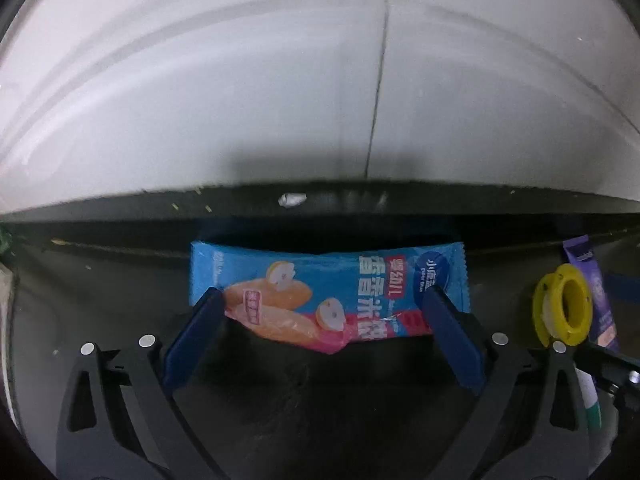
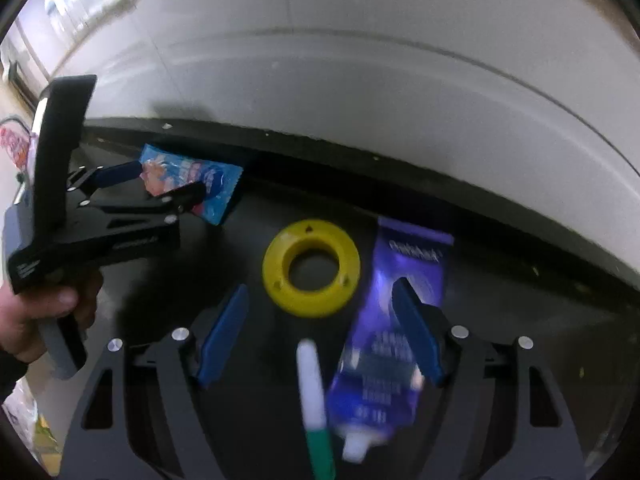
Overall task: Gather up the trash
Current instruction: 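Grasp the blue snack wrapper with the left tool while the right tool grasps the yellow tape roll, then carry the blue wrapper with the left tool while the right tool carries the tape roll toward the bin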
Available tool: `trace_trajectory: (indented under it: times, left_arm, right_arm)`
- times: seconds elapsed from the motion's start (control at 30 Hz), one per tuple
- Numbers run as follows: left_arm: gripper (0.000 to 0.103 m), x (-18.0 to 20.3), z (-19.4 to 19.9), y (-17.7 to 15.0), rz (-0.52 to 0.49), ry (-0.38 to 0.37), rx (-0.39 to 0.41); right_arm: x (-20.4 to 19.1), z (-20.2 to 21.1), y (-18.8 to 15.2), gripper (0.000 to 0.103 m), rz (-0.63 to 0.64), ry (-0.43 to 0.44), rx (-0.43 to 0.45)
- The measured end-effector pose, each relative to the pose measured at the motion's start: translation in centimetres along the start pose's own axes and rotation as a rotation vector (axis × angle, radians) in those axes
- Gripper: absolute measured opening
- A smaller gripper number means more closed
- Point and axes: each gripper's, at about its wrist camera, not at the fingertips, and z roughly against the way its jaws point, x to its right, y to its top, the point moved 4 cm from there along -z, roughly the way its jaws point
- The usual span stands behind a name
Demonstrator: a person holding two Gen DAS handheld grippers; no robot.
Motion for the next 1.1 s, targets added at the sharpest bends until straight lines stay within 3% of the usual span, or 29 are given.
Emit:
trace_trajectory:
  times: [0.1,0.13,0.17,0.2,0.23,0.3,0.33,0.47,0.57,0.73,0.87,1.1]
  left_arm:
    - [0.096,0.0,0.0,-0.1,0.0,-0.001,0.034]
    - [0.094,0.0,0.1,-0.2,0.002,-0.002,0.041]
    - [0.086,0.1,0.3,-0.3,0.0,-0.003,0.051]
    - [0.08,0.2,0.6,-0.4,-0.013,-0.007,0.068]
    - [0.062,0.4,0.8,-0.4,-0.023,-0.011,0.08]
    - [0.048,0.3,1.2,-0.6,-0.025,-0.006,0.096]
    - [0.032,0.1,1.3,-0.7,-0.025,0.0,0.103]
    - [0.011,-0.4,1.6,-1.1,-0.054,-0.008,0.119]
    - [0.004,-0.4,2.1,-1.0,-0.057,-0.037,0.106]
    - [0.003,-1.0,4.6,-1.2,-0.051,-0.068,0.129]
    - [0.003,-2.0,6.6,-1.5,-0.027,-0.062,0.13]
    - [0.003,-3.6,13.6,-2.4,-0.006,-0.002,0.147]
  right_arm:
    - [-0.7,-0.8,0.4,0.07,0.066,-0.037,0.013]
    - [-0.9,-1.0,0.5,0.061,0.081,-0.04,0.013]
    - [-1.2,-1.2,0.5,0.055,0.099,-0.052,0.014]
    - [-1.5,-1.2,0.6,0.055,0.111,-0.059,0.013]
    - [-1.7,-1.3,0.6,0.055,0.119,-0.055,0.016]
    - [-1.9,-1.2,0.4,0.055,0.12,-0.055,0.021]
    - [-1.9,-1.2,0.4,0.055,0.118,-0.054,0.02]
    - [-2.2,-1.0,0.1,0.055,0.128,-0.052,0.017]
    - [-1.5,-0.3,0.0,0.055,0.133,-0.041,0.009]
    - [-1.6,1.4,0.4,0.055,0.135,-0.04,0.035]
    - [-1.3,4.2,0.7,0.055,0.107,-0.02,0.069]
    - [-2.3,11.0,-0.8,0.055,0.108,0.005,0.129]
